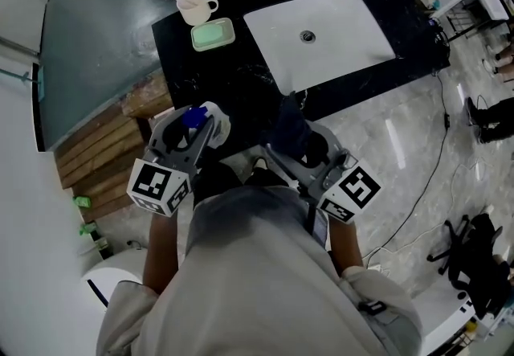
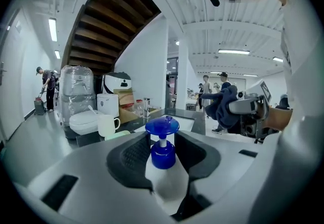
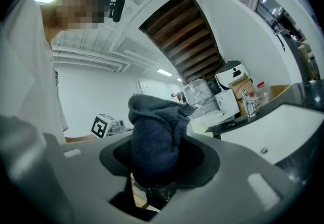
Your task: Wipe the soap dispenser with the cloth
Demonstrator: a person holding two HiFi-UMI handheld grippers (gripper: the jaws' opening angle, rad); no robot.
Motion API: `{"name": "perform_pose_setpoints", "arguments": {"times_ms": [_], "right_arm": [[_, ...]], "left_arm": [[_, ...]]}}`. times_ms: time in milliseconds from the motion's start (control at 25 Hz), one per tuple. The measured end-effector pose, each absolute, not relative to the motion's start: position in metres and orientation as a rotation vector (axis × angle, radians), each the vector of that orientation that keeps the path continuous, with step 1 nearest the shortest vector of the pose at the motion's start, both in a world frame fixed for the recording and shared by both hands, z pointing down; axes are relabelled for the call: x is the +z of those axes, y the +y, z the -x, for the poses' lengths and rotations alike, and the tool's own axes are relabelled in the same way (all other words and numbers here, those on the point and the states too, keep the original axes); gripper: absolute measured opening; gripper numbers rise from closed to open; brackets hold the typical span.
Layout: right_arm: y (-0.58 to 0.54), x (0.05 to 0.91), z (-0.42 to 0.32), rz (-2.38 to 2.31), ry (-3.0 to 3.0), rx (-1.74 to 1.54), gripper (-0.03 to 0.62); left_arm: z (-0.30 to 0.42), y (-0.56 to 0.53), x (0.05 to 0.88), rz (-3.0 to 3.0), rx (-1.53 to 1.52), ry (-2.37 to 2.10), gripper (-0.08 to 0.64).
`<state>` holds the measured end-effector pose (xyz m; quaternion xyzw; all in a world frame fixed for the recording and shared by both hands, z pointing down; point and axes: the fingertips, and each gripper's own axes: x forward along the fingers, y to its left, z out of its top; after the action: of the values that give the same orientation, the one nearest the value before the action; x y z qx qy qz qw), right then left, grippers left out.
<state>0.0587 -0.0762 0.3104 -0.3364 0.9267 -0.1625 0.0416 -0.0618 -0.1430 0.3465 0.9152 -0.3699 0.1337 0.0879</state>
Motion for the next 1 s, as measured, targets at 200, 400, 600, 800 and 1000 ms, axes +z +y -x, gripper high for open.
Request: {"name": "perform_pose_setpoints", "arguments": {"times_ms": [200,400,600,800,1000], "right_arm": [[-0.074,0.316,-0.059,1.043,2.854,-0.523,0.173],[-0.074,0.319,-0.053,1.049,2.880,-0.531,0.173],[-0.076,0.318,-0.045,1.033,2.924,-0.534,0.173],[-0.078,0.321,-0.030,0.971,3.003,-0.534,0.175],[-0.080,0.327,-0.016,0.895,3.082,-0.533,0.175]], "left_arm": [[0.065,-0.146,0.343,-2.712,0.335,-1.140,0.144],[0.068,-0.148,0.340,-2.701,0.266,-1.164,0.144],[0.071,-0.147,0.339,-2.691,0.210,-1.169,0.144],[0.076,-0.146,0.339,-2.677,0.149,-1.190,0.144],[0.083,-0.149,0.340,-2.660,0.107,-1.217,0.144]]}}
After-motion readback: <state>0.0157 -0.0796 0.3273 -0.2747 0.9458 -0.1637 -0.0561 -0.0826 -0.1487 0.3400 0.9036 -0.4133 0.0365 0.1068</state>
